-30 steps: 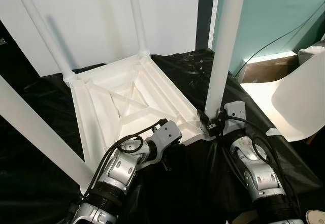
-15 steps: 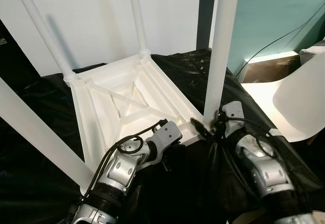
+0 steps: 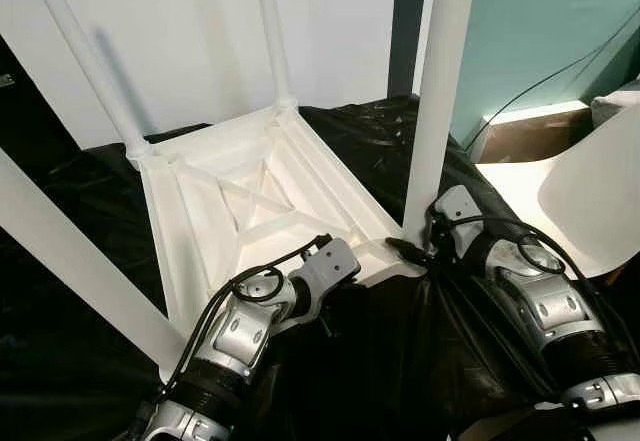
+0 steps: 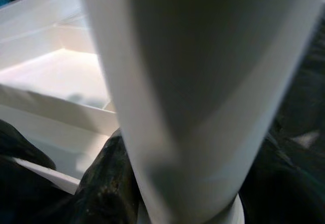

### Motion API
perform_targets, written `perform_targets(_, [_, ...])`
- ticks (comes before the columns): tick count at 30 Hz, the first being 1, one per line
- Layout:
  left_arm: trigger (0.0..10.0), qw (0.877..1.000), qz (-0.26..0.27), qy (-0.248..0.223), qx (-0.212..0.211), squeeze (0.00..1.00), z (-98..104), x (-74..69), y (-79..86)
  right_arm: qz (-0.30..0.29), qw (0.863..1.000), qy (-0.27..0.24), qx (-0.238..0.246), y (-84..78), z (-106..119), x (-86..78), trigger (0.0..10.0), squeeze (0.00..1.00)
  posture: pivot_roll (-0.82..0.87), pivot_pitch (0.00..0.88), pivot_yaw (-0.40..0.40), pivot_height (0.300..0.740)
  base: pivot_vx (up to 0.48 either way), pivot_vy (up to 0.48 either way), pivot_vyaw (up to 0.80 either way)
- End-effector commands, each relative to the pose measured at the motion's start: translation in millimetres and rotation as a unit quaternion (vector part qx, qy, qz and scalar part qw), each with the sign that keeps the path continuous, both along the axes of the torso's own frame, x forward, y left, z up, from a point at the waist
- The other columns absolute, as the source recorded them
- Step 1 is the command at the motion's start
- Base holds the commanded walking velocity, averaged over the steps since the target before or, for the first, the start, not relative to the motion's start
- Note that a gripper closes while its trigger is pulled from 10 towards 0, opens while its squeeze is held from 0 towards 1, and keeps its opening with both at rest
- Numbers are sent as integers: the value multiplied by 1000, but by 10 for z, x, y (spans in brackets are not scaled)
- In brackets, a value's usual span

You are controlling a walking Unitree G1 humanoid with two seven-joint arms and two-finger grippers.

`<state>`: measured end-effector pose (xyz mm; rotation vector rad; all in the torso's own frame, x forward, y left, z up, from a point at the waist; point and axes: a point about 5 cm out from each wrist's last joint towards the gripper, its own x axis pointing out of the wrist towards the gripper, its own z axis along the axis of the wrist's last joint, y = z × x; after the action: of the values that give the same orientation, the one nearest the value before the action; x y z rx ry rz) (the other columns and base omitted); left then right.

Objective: Building children table

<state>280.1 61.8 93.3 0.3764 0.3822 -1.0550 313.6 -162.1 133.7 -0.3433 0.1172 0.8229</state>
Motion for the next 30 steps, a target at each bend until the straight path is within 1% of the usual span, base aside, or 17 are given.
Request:
perform_targets(1, [10000,994,74,73,41,0,-441,-133,180,-15,999,4,40,136,-109,-111,0,0,69,0,8,740,0,0,0])
perform_targets(2, [10000,994,74,73,41,0,-441,-133,180,-15,999,4,40,136,-109,-111,0,0,69,0,8,740,0,0,0])
perform_targets(4, [10000,994,74,73,40,0,-443,-139,172,-92,989,-37,111,170,-49,-167,0,0,75,0,3,740,0,0,0])
perform_targets(7, [10000,994,74,73,40,0,-443,-139,172,-92,989,-37,111,170,-49,-167,0,0,75,0,3,740,0,0,0])
perform_targets(8, [10000,994,75,74,39,0,-444,-142,171,-131,980,-48,139,163,-43,-223,0,0,75,0,3,740,0,0,0])
perform_targets(9, [10000,993,76,75,39,0,-453,-154,181,-192,966,-57,165,136,-71,-326,0,0,75,0,3,740,0,0,0])
perform_targets(10, [10000,993,76,76,40,0,-457,-158,187,-217,959,-61,172,128,-84,-360,0,0,75,0,4,740,0,0,0])
perform_targets(13, [10000,993,75,76,41,0,-459,-160,190,-238,952,-68,178,105,-86,-367,0,0,75,0,4,740,0,0,0])
perform_targets(15, [10000,994,72,77,42,0,-462,-160,189,-280,936,-64,205,19,-92,-316,0,0,60,0,18,740,0,0,0])
perform_targets(19, [10000,994,68,77,43,0,-463,-160,179,-269,937,-61,214,54,-90,-323,0,0,55,0,22,740,0,0,0])
perform_targets(20, [10000,994,65,76,43,0,-458,-154,166,-248,942,-52,219,119,-92,-341,0,0,54,0,23,740,0,0,0])
perform_targets(21, [10000,994,64,76,43,0,-451,-145,155,-211,952,-41,219,196,-97,-364,8941,0,50,0,26,740,0,0,0])
perform_targets(22, [10000,994,63,75,42,0,-446,-137,150,-176,959,-29,220,261,-102,-388,10000,0,45,0,29,740,0,0,0])
perform_targets(23, [10000,994,62,75,42,0,-444,-134,148,-152,963,-27,220,295,-92,-418,10000,102,45,0,29,740,0,0,0])
perform_targets(24, [10000,994,61,75,42,0,-444,-134,144,-127,967,-13,220,313,-101,-442,10000,1000,44,0,29,740,0,0,0])
perform_targets(29, [10000,994,61,75,42,0,-444,-137,141,-96,973,-2,210,313,-109,-468,10000,1000,45,0,27,740,0,0,0])
perform_targets(30, [10000,994,62,75,42,0,-446,-139,143,-82,978,-4,194,278,-115,-445,10000,0,47,0,24,740,0,0,0])
